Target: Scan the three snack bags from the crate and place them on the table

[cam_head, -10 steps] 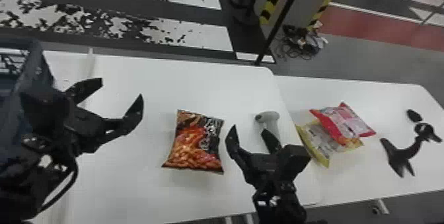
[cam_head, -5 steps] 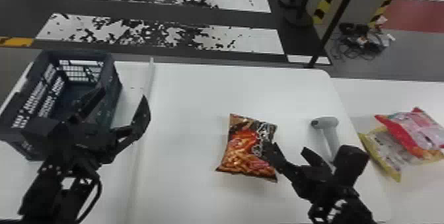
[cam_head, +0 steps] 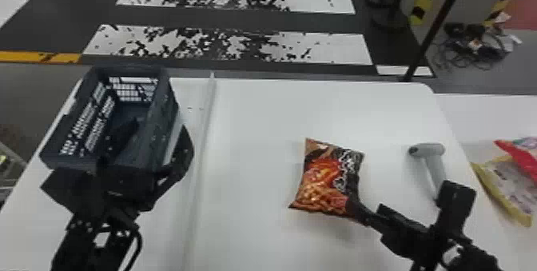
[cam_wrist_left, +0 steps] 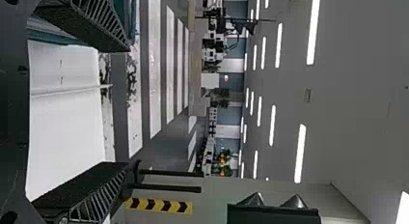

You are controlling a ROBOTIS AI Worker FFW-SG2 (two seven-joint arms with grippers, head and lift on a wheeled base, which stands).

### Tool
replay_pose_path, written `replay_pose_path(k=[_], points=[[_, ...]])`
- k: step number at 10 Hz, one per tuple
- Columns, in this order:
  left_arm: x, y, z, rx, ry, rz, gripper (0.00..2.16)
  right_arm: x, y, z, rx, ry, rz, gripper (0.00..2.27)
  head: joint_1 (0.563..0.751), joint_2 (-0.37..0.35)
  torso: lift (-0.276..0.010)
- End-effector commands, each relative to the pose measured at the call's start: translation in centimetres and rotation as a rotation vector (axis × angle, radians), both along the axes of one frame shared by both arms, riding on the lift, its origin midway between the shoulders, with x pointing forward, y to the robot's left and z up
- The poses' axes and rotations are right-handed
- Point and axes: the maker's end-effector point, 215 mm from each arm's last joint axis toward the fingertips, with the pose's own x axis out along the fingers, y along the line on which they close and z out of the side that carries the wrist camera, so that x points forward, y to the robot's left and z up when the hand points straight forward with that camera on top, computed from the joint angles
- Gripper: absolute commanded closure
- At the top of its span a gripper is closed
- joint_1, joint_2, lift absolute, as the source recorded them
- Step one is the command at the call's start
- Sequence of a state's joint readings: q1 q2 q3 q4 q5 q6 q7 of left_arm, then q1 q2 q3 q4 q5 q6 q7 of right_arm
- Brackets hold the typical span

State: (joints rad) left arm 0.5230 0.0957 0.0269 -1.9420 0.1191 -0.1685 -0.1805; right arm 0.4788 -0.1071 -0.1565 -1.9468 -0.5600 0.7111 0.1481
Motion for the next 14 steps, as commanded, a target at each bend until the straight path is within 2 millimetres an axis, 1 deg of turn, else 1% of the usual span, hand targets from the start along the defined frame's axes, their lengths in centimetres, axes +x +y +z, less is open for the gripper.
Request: replay_pose_path(k=[1,3,4,5,6,7,9,10,11,12,13,14], points=[[-0.1,0.0,-0.3,-0.003,0.005,0.000,0.04,-0.7,0.8,-0.8,0.066,0.057,0.016,0.09,0.695,0.002,-0.062],[-0.3,-0.2,-1.0,-0.010,0.021,-0.006,0.04,-1.0,1.6,-2.1,0.115,0.104,0.036,0.09,0.695,0.015,-0.062],[-0.3,-0.2,-1.4,-0.011,0.028,-0.007,0.04,-0.8,1.9,-2.0,0.159,0.099,0.042,0.19,0.695,0.020,-0.062],[-0.4,-0.2,-1.6,-0.014,0.033,-0.007,0.04,-0.1,2.0,-1.6,0.200,0.089,0.039,0.55,0.695,0.026,-0.062],[-0.5,-0.2,-1.9,-0.015,0.037,-0.008,0.04,0.7,1.6,-1.5,0.207,0.078,0.032,1.41,0.695,0.031,-0.062],[-0.5,-0.3,-2.2,-0.015,0.045,-0.009,0.04,1.0,0.8,-1.8,0.191,0.081,0.012,2.23,0.695,0.027,-0.062],[-0.7,-0.4,-2.8,-0.016,0.056,-0.011,0.04,1.4,0.0,-1.5,0.198,0.060,0.003,2.25,0.695,0.010,-0.062],[-0.7,-0.3,-2.7,-0.019,0.053,-0.011,0.04,1.8,-0.6,-0.5,0.203,0.036,0.000,2.25,0.695,0.003,-0.062],[-0.8,-0.3,-2.7,-0.018,0.053,-0.012,0.04,2.9,-1.6,1.7,0.182,-0.009,0.000,2.25,0.695,-0.005,-0.062],[-0.8,-0.3,-2.6,-0.018,0.051,-0.012,0.04,3.7,-1.9,4.3,0.161,-0.048,0.016,2.25,0.695,-0.012,-0.062],[-0.8,-0.3,-2.4,-0.018,0.048,-0.011,0.04,3.8,-2.0,6.1,0.107,-0.067,0.046,2.25,0.695,-0.023,-0.062],[-0.8,-0.4,-2.4,-0.019,0.049,-0.011,0.04,4.2,-2.2,8.1,-0.008,-0.098,0.084,2.25,0.695,-0.029,-0.062]])
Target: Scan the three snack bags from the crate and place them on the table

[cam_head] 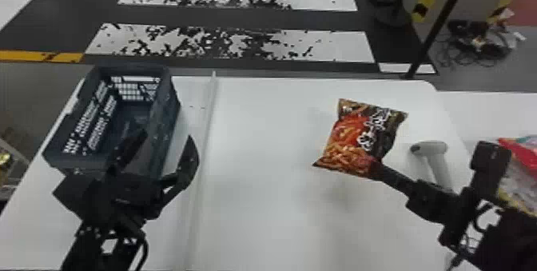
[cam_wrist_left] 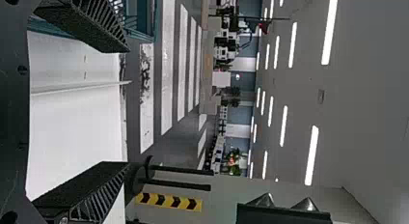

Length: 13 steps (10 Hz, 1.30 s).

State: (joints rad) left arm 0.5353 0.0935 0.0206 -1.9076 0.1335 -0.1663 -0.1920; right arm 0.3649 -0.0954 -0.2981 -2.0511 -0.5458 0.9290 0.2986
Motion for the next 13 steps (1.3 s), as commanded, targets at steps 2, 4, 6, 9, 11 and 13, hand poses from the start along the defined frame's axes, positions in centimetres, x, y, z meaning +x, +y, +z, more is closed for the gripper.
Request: replay_pose_path(k=[2,4,6,9,11,13], points=[[0.0,0.0,-0.1,-0.002,0.003,0.000,0.04,1.0,0.1,2.8,-0.351,-0.070,0.082,2.25,0.695,-0.033,-0.062],[0.0,0.3,-0.3,-0.002,0.005,0.002,0.04,1.7,-0.1,3.0,-0.674,-0.107,0.134,2.25,0.695,-0.034,-0.062],[0.0,0.3,-0.3,-0.003,0.005,0.004,0.04,2.1,-1.0,3.8,-0.988,-0.155,0.148,2.25,0.695,-0.037,-0.062],[0.1,0.2,-0.6,-0.003,0.010,-0.001,0.04,1.5,-0.6,2.4,-1.558,-0.244,0.278,2.25,0.695,-0.050,-0.062],[0.1,0.3,-0.6,0.000,0.010,-0.003,0.04,-0.6,-0.7,-0.8,-1.822,-0.215,0.406,2.25,0.695,-0.039,-0.062],[0.0,0.2,-0.8,0.000,0.015,-0.006,0.04,-2.4,0.5,-3.7,-1.908,-0.197,0.528,2.19,0.695,-0.035,-0.062]])
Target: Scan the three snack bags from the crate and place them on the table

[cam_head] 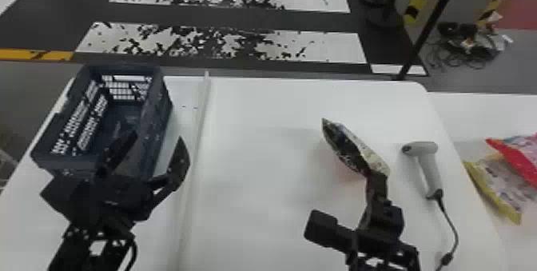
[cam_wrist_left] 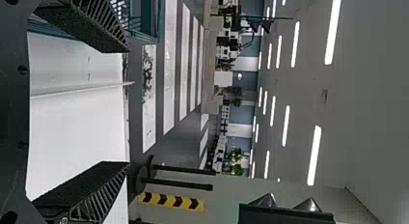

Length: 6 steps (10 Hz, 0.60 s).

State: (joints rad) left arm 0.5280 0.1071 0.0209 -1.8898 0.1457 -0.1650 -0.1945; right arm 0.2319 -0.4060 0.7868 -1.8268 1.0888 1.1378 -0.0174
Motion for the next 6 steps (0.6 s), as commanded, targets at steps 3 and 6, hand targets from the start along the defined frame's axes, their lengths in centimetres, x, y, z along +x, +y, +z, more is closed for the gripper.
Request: replay_pose_path(k=[3,6], points=[[-0.1,-0.1,-0.1,0.000,0.003,-0.003,0.04,-3.3,2.4,-3.2,0.077,0.148,0.021,0.02,0.695,-0.010,-0.062],[-0.2,-0.1,-0.2,0.000,0.006,-0.003,0.04,-4.6,4.7,-3.4,0.447,0.308,-0.049,0.06,0.695,0.014,-0.062]])
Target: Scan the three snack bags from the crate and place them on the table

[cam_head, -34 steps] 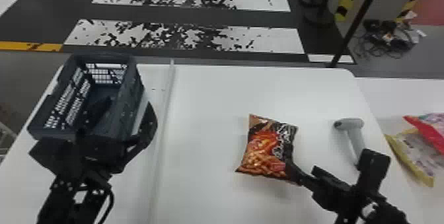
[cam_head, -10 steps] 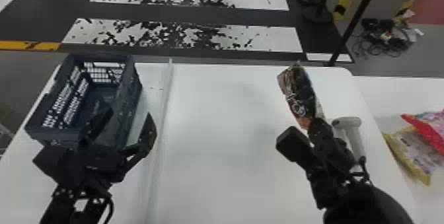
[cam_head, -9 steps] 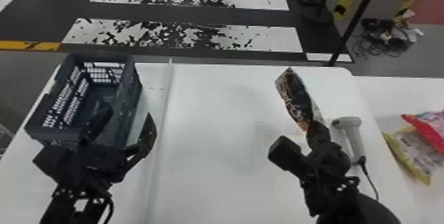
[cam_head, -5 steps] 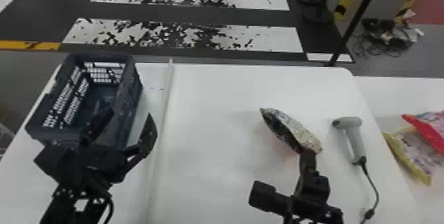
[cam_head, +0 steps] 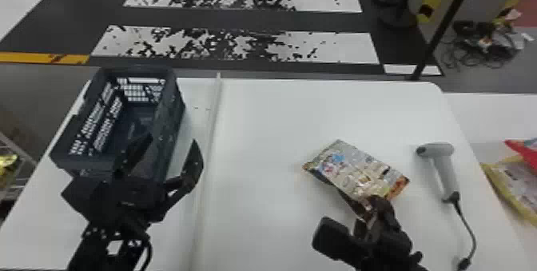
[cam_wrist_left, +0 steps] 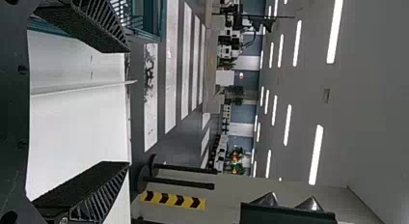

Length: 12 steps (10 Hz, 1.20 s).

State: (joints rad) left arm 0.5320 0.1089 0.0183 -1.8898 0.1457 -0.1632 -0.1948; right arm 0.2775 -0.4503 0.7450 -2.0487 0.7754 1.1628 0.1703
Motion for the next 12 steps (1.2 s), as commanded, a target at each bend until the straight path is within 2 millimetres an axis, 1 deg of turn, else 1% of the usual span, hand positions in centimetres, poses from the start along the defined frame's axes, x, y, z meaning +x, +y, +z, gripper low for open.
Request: replay_pose_path(k=[1,2,3,4,5,6,7,8,9,10,11,12], points=[[0.0,0.0,0.0,0.000,0.000,0.000,0.04,0.2,1.6,1.0,0.203,0.053,-0.041,0.06,0.695,0.030,-0.062],[0.0,0.0,-0.1,0.000,0.002,0.000,0.04,0.6,2.5,2.0,0.320,0.075,-0.055,0.07,0.695,0.038,-0.062],[-0.1,0.0,-0.3,0.000,0.005,0.001,0.04,1.1,3.0,2.8,0.423,0.095,-0.075,0.07,0.695,0.056,-0.062],[-0.1,0.0,-0.4,-0.001,0.006,0.000,0.04,1.9,3.9,4.0,0.532,0.098,-0.087,0.08,0.695,0.071,-0.062],[-0.1,0.1,-0.6,-0.003,0.009,0.001,0.04,2.9,3.8,4.9,0.619,0.091,-0.122,0.10,0.695,0.077,-0.062],[-0.2,0.1,-0.5,-0.004,0.008,0.001,0.04,4.0,3.4,6.0,0.696,0.078,-0.150,0.32,0.695,0.087,-0.062],[-0.2,0.2,-0.5,-0.003,0.008,0.002,0.04,5.3,2.9,7.3,0.754,0.053,-0.165,0.84,0.695,0.086,-0.062],[-0.2,0.2,-0.5,-0.003,0.008,0.002,0.04,6.2,2.0,7.8,0.783,0.032,-0.192,1.81,0.695,0.081,-0.062],[-0.2,0.2,-0.6,-0.003,0.009,0.003,0.04,6.9,0.4,7.5,0.788,0.012,-0.244,2.26,0.695,0.070,-0.062],[-0.2,0.2,-0.7,-0.003,0.011,0.003,0.04,7.4,-0.8,7.2,0.782,-0.006,-0.256,2.26,0.695,0.053,-0.062],[-0.2,0.2,-0.9,-0.004,0.014,0.004,0.04,7.8,-1.5,6.4,0.780,-0.008,-0.264,2.26,0.695,0.031,-0.062],[-0.2,0.2,-0.9,-0.004,0.014,0.004,0.04,7.9,-2.0,5.1,0.776,0.006,-0.282,2.26,0.695,0.023,-0.062]])
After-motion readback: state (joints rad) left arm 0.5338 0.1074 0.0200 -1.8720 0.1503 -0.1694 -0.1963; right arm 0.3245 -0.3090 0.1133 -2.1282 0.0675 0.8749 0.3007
